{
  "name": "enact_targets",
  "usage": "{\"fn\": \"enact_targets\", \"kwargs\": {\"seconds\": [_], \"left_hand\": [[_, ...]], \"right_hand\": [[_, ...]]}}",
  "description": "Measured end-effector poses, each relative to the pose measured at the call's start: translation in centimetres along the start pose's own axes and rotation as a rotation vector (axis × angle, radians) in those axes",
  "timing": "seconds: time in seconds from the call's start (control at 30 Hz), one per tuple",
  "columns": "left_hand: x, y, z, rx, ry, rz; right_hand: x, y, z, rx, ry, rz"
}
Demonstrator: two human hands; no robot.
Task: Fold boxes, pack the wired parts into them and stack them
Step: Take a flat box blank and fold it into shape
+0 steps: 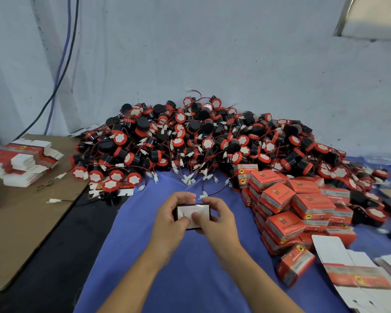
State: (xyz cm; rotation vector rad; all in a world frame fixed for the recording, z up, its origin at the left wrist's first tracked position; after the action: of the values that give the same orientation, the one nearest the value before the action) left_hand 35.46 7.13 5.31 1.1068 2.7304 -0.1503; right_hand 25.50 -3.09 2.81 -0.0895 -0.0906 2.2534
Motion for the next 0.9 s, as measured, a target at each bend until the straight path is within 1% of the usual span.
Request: {"fn": "enact_targets", "kwargs": {"seconds": [0.1,0.2,0.23,0.3,0.33,0.4,0.5,0.6,0.67,0.7,0.9], "left_hand": [[0.6,-0.5,-1.1,-0.053,-0.103,-0.050],[1.2,-1.1,-1.8,-0.067,-0.152,-0.057],[1.3,-0.8,-2.0,-0.078,-0.170,-0.080],[1.2,0.2,-2.2,-0.122,-0.195,-0.152],[1.0,0.6,-1.9,-0.107,-0.177,-0.173],[0.8,0.7,-0.9,-0.066,-0.110,-0.172],[1.1,0.0,-0.1,-0.045,-0.050,-0.151],[1.1,-0.5,0.7,-0.001,0.045,-0.057],[1.2,-0.6,1.4,-0.013,0.109,0.019],[1.2,-0.5,1.5,-0.029,0.109,0.035],[1.8,0.4,1.5,-0.095,-0.014,-0.087]], "right_hand": [[0.3,0.0,0.2,0.031,0.007,-0.047],[0.5,0.1,0.3,-0.038,0.003,-0.083],[0.5,0.4,-0.1,-0.097,-0.035,-0.101],[0.5,0.5,-1.6,-0.310,-0.179,-0.098],[0.6,0.0,-2.2,-0.412,-0.250,-0.050],[0.9,-1.1,-2.8,-0.474,-0.334,0.039],[0.9,-1.1,-2.7,-0.494,-0.295,0.041],[0.9,-0.9,-2.3,-0.471,-0.254,0.076],[1.1,-0.7,-2.6,-0.477,-0.258,0.106],[1.1,-0.7,-2.8,-0.465,-0.259,0.112],[0.1,-0.4,-2.0,-0.165,-0.119,-0.001]]}}
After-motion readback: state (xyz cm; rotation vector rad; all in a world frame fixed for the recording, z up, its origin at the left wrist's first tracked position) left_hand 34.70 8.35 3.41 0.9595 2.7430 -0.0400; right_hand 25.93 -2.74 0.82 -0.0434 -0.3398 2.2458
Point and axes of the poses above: each hand's wrist, its own x-axis away from the middle knuckle, its own y-axis out of the back of the hand, z = x × y, the point moved 10 cm from there along -x, towards the middle knuckle, and after that the axes turned 1 degree about -x, right-handed, at the moved point
